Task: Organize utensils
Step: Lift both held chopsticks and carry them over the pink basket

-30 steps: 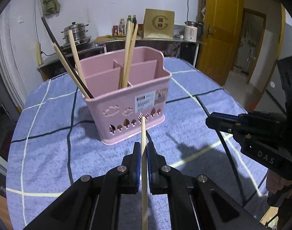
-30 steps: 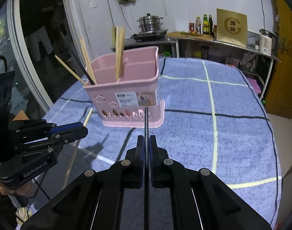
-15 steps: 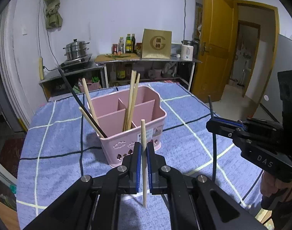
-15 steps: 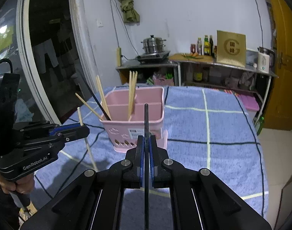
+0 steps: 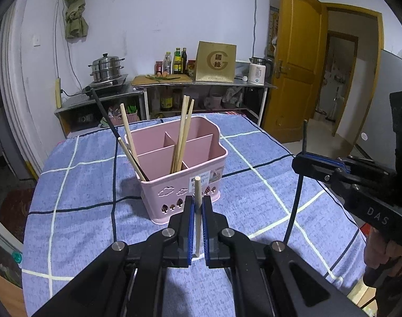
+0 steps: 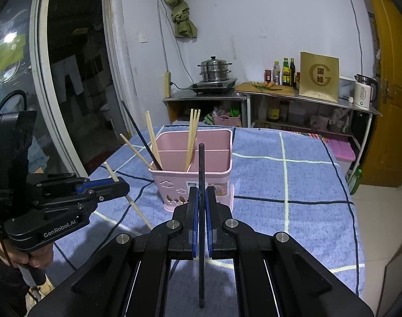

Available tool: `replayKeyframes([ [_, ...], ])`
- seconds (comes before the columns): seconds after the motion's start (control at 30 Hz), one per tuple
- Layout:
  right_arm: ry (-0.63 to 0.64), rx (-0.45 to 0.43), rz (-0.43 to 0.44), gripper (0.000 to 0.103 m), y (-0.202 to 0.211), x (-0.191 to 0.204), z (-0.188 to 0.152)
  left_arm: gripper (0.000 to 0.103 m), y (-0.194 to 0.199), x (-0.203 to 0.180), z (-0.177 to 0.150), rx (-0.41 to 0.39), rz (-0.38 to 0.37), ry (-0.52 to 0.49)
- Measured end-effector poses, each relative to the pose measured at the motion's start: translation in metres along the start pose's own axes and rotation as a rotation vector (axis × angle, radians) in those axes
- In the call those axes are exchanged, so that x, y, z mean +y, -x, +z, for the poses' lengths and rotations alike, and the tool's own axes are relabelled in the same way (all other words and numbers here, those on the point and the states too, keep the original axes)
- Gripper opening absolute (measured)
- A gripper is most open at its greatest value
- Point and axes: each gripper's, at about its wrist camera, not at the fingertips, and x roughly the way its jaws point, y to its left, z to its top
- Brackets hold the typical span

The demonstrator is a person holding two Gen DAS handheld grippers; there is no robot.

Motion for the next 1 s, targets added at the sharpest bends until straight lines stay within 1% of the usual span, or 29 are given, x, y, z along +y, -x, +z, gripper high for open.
replayKeyframes([
  [0.13, 0.011, -0.002, -0.007, 0.005, 0.005, 0.003, -0.001, 0.005, 0.003, 0.002, -0.001, 0.004, 0.001, 0.005],
  [0.4, 0.022, -0.036, -0.007, 0.005, 0.02, 0.011, 0.003, 0.005, 0.023, 0.004, 0.002, -0.026, -0.002, 0.002],
  [0.67, 0.038, -0.058, 0.004, 0.005, 0.023, 0.019, 0.009, 0.005, 0.036, 0.011, 0.007, -0.042, -0.004, 0.005],
  [0.8, 0.043, -0.072, 0.006, 0.005, 0.023, 0.022, 0.015, 0.005, 0.041, 0.021, 0.013, -0.049, -0.01, 0.02],
  [1.0, 0.048, -0.102, 0.007, 0.005, 0.021, 0.026, 0.028, 0.005, 0.053, 0.033, 0.035, -0.084, -0.02, 0.041],
])
